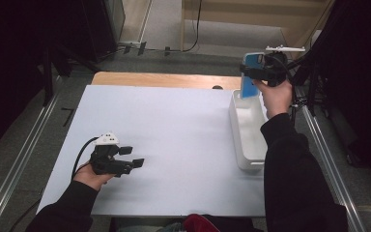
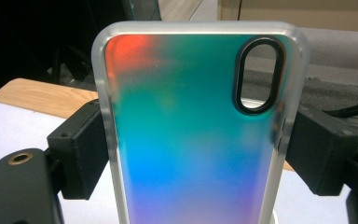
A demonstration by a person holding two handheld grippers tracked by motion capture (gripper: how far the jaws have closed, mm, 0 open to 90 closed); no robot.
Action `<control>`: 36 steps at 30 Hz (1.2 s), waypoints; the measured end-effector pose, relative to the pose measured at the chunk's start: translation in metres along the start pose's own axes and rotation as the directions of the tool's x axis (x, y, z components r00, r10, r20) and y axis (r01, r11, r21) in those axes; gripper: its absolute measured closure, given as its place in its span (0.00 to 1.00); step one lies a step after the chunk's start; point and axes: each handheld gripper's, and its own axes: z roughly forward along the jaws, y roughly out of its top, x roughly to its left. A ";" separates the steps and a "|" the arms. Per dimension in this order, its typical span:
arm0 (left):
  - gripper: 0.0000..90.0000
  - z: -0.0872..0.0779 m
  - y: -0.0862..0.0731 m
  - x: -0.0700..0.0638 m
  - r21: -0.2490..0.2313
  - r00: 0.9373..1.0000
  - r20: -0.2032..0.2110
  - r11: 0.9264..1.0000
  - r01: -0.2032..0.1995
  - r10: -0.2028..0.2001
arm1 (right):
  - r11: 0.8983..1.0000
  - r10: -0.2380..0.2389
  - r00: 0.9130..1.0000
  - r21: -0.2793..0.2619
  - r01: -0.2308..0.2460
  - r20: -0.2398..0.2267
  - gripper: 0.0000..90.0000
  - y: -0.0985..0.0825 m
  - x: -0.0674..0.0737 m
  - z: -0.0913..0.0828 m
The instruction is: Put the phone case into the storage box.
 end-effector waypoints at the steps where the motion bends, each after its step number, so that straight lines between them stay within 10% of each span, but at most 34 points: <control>1: 0.31 0.000 0.000 0.000 0.000 1.000 0.000 1.000 -0.001 0.001 | 1.000 0.002 1.000 0.000 -0.002 0.004 0.16 0.000 0.000 0.002; 36: 0.31 0.001 0.000 0.002 0.001 1.000 0.004 1.000 -0.001 0.001 | 0.996 0.084 0.991 -0.043 -0.080 0.106 0.16 -0.026 -0.011 0.045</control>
